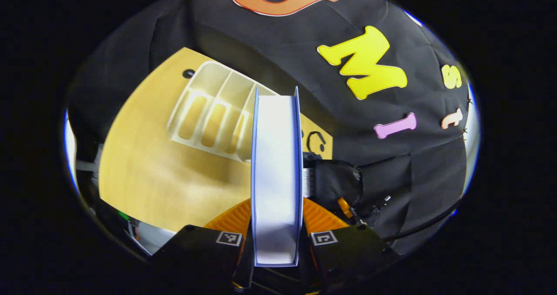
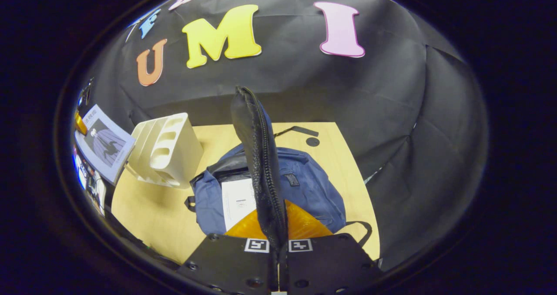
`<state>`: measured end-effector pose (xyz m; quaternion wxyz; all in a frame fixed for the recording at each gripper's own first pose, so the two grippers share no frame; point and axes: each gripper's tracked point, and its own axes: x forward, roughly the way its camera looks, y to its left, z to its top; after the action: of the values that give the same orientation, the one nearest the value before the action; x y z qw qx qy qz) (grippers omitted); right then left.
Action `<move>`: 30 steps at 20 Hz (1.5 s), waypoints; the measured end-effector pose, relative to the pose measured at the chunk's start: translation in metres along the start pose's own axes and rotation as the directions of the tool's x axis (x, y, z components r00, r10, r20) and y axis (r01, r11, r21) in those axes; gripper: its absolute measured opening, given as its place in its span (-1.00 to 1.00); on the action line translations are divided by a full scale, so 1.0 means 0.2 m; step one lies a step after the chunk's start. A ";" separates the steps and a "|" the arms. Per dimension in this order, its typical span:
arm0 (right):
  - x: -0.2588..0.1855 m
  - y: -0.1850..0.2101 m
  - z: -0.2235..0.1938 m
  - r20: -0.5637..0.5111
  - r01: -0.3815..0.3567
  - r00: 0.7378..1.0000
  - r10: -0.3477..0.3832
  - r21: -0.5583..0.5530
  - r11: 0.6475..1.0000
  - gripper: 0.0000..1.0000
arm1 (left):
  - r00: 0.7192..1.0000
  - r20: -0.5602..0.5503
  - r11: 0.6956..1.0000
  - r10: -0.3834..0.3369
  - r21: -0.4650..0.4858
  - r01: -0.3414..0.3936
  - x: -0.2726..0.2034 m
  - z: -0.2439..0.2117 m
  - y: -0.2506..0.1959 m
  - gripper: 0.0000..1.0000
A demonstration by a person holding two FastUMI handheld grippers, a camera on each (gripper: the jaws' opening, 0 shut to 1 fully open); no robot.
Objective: Open the schoolbag, grab two books from the bookshelf and put them into the schoolbag.
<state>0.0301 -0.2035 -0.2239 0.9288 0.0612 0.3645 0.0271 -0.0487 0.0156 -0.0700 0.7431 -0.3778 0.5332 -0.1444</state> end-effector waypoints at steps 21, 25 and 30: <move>-0.01 -0.10 0.08 -0.012 -0.019 1.000 0.020 0.072 0.997 -0.97 | 0.965 -0.001 0.959 -0.263 -0.112 0.261 1.57 -0.64 -0.37 -0.13; -0.01 -0.12 0.08 -0.027 -0.013 1.000 0.014 0.064 0.998 -0.97 | 0.948 0.001 0.940 -0.318 -0.129 0.316 1.70 -0.70 -0.45 -0.13; -0.02 -0.12 0.12 -0.029 -0.017 0.999 0.019 0.052 0.999 -0.97 | 0.932 -0.040 0.924 -0.359 -0.159 0.349 1.90 -0.82 -0.50 -0.14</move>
<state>0.0438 -0.2301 -0.2079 0.9212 0.0880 0.3781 0.0269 -0.0300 -0.3527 -0.2816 0.6558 -0.5173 0.4904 -0.2487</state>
